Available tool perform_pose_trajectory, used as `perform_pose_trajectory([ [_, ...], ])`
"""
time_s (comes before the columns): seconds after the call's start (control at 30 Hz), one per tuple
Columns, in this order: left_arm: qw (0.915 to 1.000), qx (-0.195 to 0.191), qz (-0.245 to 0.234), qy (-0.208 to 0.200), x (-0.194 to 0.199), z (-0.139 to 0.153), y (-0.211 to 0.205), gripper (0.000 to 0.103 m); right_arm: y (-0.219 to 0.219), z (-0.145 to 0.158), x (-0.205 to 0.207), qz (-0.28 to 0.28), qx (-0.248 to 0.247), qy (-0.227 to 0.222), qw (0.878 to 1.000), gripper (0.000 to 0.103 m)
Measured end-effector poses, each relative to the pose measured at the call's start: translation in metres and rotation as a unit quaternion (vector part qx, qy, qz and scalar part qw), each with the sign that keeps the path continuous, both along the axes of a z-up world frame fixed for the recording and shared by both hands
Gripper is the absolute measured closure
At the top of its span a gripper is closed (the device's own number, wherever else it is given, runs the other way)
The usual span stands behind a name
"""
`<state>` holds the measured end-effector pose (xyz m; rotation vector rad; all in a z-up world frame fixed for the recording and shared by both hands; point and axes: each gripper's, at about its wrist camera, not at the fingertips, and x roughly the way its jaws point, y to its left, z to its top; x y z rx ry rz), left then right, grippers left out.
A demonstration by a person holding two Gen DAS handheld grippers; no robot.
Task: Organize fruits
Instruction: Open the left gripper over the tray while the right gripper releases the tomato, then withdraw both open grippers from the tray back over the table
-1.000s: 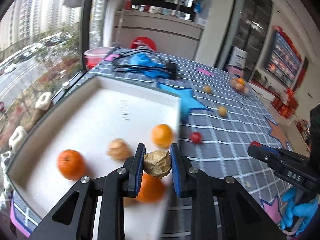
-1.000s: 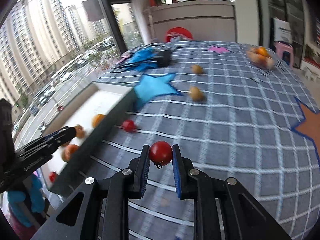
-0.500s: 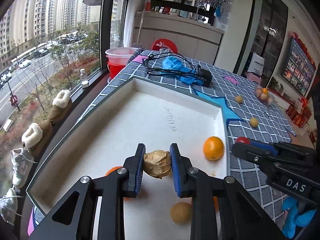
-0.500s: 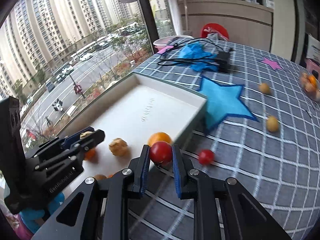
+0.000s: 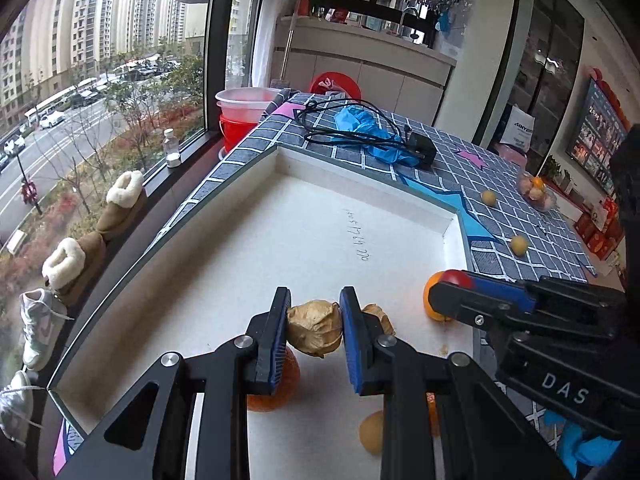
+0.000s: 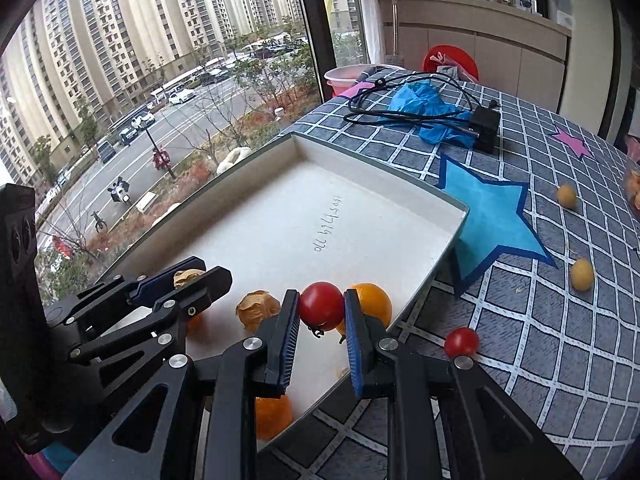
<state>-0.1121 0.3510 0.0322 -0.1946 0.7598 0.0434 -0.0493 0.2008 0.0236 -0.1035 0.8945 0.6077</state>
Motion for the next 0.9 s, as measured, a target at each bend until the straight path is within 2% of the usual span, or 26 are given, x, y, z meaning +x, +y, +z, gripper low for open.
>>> perform_pose_trajectory([
  [0.07, 1.0, 0.001, 0.001, 0.001, 0.0, -0.001, 0.0, 0.07, 0.0, 0.0, 0.002, 0.002, 0.005, 0.005, 1.0, 0.08],
  [0.13, 1.0, 0.004, 0.001, -0.004, -0.001, 0.001, 0.0, 0.051, 0.0, 0.0, 0.003, 0.002, 0.008, 0.008, 1.0, 0.075],
  [0.17, 0.9999, 0.012, 0.011, -0.005, -0.002, 0.002, 0.0, 0.047, 0.0, 0.001, 0.003, -0.002, 0.008, 0.006, 1.0, 0.074],
  [0.2, 0.9996, 0.019, 0.022, -0.005, -0.003, 0.002, 0.001, 0.037, -0.002, 0.002, 0.004, -0.005, 0.009, 0.005, 1.0, 0.074],
  [0.3, 0.9996, 0.002, 0.029, -0.005, -0.004, 0.003, 0.007, 0.023, -0.008, 0.005, 0.006, -0.014, 0.016, 0.007, 1.0, 0.074],
  [0.37, 0.9995, -0.002, 0.031, -0.009, -0.006, 0.005, 0.008, 0.022, -0.012, 0.007, 0.005, -0.024, 0.014, 0.004, 1.0, 0.061],
  [0.43, 0.9993, 0.006, 0.037, -0.006, -0.006, 0.005, 0.007, 0.022, -0.019, 0.009, 0.005, -0.032, 0.02, -0.001, 0.999, 0.036],
  [0.5, 0.9993, 0.009, 0.035, -0.001, -0.005, 0.004, 0.005, 0.022, -0.027, 0.013, 0.004, -0.035, 0.031, -0.002, 0.999, 0.031],
  [0.57, 0.9993, 0.013, 0.035, 0.0, -0.006, 0.005, 0.003, 0.022, -0.033, 0.017, 0.002, -0.041, 0.032, -0.009, 0.999, 0.031],
  [0.6, 0.9994, 0.011, 0.032, 0.001, -0.007, 0.006, 0.002, 0.021, -0.038, 0.018, 0.003, -0.044, 0.032, -0.009, 0.998, 0.018],
  [0.63, 0.9995, 0.01, 0.03, 0.001, -0.007, 0.006, 0.0, 0.021, -0.043, 0.019, 0.003, -0.049, 0.033, -0.009, 0.998, 0.0],
  [0.9, 0.9995, 0.019, -0.02, -0.016, -0.014, 0.024, -0.032, 0.021, -0.11, 0.017, 0.012, -0.122, 0.019, -0.002, 0.992, 0.0],
])
